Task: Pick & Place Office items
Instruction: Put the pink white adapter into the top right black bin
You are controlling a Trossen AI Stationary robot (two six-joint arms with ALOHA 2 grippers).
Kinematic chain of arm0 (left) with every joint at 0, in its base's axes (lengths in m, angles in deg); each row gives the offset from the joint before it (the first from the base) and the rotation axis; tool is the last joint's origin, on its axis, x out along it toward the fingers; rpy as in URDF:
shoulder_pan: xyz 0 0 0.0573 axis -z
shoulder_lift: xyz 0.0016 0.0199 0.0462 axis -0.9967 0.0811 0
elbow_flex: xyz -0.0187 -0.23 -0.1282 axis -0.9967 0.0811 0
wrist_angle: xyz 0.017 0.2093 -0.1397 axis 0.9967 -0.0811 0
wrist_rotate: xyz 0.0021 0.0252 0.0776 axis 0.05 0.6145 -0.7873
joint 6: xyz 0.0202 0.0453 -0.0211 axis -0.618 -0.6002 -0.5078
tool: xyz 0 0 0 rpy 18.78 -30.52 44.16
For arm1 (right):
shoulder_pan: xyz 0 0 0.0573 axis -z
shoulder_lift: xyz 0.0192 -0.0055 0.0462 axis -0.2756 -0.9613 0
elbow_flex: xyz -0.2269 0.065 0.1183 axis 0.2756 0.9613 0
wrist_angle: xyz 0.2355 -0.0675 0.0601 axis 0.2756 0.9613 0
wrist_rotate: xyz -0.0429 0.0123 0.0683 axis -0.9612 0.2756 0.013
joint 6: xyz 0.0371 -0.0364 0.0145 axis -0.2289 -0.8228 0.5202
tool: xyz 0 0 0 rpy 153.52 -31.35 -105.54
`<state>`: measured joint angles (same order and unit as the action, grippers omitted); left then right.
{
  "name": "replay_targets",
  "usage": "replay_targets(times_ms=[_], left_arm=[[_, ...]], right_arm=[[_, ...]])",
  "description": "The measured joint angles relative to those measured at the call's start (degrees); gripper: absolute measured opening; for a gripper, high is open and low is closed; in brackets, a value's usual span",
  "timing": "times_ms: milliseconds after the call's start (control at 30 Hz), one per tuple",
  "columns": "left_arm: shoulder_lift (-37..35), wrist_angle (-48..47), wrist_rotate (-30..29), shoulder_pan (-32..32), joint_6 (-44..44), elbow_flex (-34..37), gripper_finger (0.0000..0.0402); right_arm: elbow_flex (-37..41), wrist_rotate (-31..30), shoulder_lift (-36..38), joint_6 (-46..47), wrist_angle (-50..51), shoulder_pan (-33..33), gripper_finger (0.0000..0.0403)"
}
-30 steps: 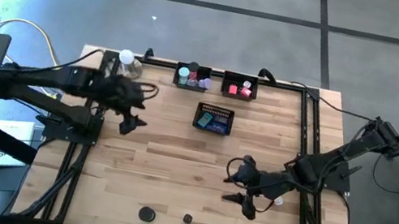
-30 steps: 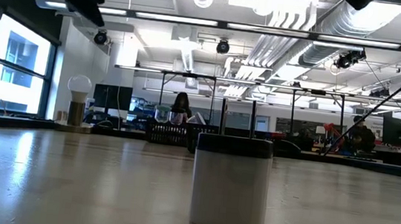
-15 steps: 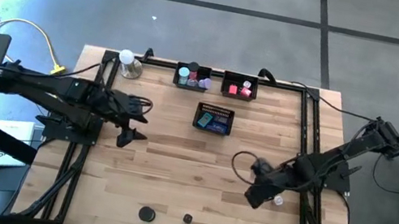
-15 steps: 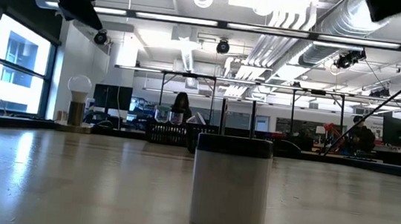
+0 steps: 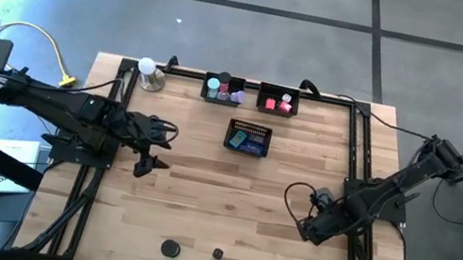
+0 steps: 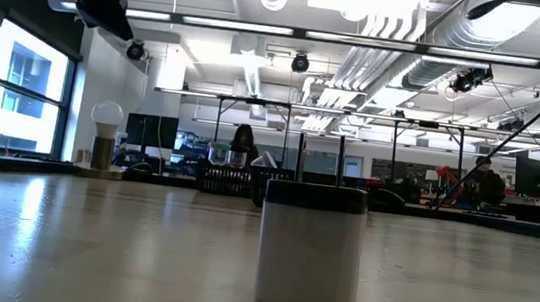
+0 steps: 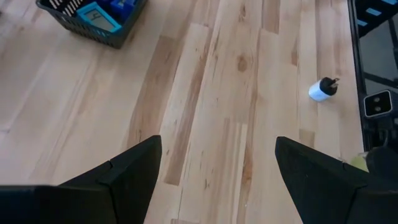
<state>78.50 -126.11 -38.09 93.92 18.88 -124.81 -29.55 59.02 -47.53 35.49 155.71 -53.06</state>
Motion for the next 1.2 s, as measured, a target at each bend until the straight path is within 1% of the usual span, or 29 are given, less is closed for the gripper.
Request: replay_targets(times_ms=[267,367,633,833,1000,1200], left_arm=[[0.0,0.02,-0.02,0.97,-0.02,0.0,0.0306],[0.0,0.02,-0.02,0.97,0.0,0.01,0.0306],[0.0,0.0,0.0,0.97,0.0,0.02,0.0306],[0.0,0.0,0.0,0.97,0.0,0.0,0.0306],[0.0,0.0,0.0,0.97,0.0,0.02,0.0306],[0.0,0.0,0.01,0.97,0.0,0.0,0.0306]], right_arm=[[0.01,0.26,-4.07,0.76,2.05,-0.98,0.0238],[0.02,2.85,-5.6,1.26,4.08,-0.96,0.0238],[0.14,2.48,-6.05,0.41,3.54,-0.94,0.0238],[5.82,5.38,-6.03,-1.02,-0.96,-0.94,0.0238],[10.02,4.61,-6.03,-1.15,-6.2,-0.94,0.0238],[13.88,7.65,-6.01,-0.77,-11.39,-0.94,0.0238]])
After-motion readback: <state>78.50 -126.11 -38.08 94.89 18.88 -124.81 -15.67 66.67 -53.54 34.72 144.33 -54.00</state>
